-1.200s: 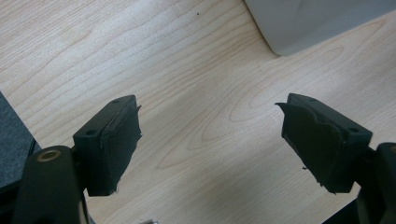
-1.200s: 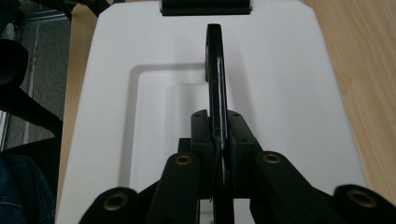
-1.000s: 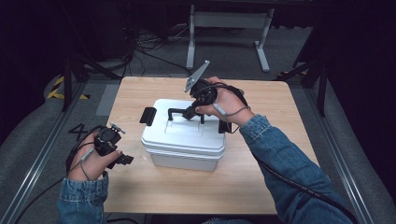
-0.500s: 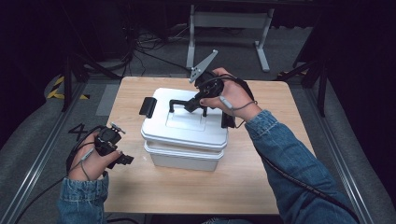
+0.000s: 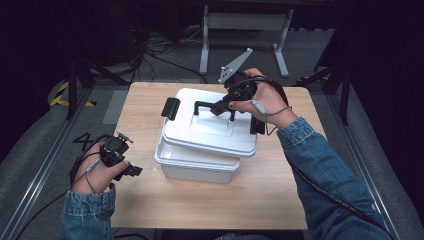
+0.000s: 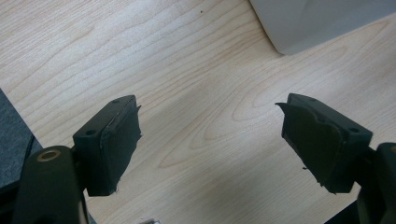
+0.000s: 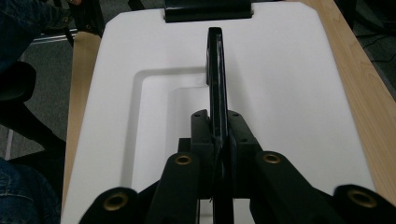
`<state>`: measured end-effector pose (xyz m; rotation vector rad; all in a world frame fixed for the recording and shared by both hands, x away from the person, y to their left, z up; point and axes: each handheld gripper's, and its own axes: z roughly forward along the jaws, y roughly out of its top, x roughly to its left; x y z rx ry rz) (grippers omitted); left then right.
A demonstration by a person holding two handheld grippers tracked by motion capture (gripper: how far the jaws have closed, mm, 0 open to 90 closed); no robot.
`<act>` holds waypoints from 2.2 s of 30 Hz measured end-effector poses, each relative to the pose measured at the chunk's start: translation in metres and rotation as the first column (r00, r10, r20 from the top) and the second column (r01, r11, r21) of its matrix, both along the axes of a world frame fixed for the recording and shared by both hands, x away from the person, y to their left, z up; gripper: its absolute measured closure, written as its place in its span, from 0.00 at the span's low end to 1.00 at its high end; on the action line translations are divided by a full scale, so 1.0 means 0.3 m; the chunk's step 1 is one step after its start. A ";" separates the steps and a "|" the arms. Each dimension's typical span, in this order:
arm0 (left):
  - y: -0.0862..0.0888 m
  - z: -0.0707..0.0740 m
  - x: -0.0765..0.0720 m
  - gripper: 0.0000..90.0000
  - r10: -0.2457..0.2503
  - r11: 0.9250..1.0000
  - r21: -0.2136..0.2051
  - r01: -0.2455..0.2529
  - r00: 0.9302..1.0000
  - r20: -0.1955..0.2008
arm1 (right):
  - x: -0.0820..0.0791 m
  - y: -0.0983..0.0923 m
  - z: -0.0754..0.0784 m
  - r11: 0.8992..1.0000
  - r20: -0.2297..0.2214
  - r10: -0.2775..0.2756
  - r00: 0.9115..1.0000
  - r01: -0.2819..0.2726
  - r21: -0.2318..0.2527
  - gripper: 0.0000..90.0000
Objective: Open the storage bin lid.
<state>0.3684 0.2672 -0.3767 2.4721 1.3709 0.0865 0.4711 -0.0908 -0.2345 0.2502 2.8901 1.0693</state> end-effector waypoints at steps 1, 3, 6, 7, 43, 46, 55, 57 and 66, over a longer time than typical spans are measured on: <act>-0.001 -0.001 0.001 0.22 -0.002 1.000 0.000 0.002 1.000 -0.001 | 0.001 -0.013 0.003 1.000 -0.001 -0.007 1.000 0.007 0.003 0.94; -0.001 -0.001 0.002 0.22 -0.005 1.000 0.006 0.005 1.000 0.001 | 0.002 -0.042 0.010 1.000 -0.001 -0.021 1.000 0.021 0.003 0.94; -0.003 -0.002 0.002 0.22 -0.004 1.000 0.004 0.004 1.000 -0.002 | 0.005 -0.065 0.015 1.000 0.003 -0.028 1.000 0.028 0.002 0.94; -0.005 -0.003 0.002 0.22 -0.002 1.000 0.004 0.002 1.000 -0.004 | 0.007 -0.080 0.019 0.999 0.005 -0.036 0.999 0.036 0.000 0.94; -0.003 -0.010 0.004 0.21 -0.001 1.000 0.014 0.001 1.000 -0.023 | 0.069 -0.472 -0.008 0.964 -0.014 -0.264 0.964 0.265 0.017 0.94; -0.007 -0.011 0.004 0.21 -0.005 1.000 0.011 0.006 1.000 -0.027 | 0.078 -0.508 -0.018 0.958 -0.017 -0.286 0.958 0.286 0.020 0.94; -0.013 -0.016 0.007 0.21 -0.002 1.000 0.014 0.003 0.999 -0.035 | 0.109 -0.610 -0.057 0.933 -0.040 -0.359 0.933 0.360 0.021 0.94; -0.015 -0.018 0.008 0.21 -0.003 1.000 0.012 0.004 0.999 -0.036 | 0.121 -0.629 -0.076 0.926 -0.045 -0.376 0.925 0.377 0.013 0.94; -0.016 -0.019 0.008 0.21 0.004 1.000 0.011 -0.004 0.999 -0.035 | 0.166 -0.691 -0.172 0.903 -0.057 -0.429 0.902 0.429 -0.012 0.94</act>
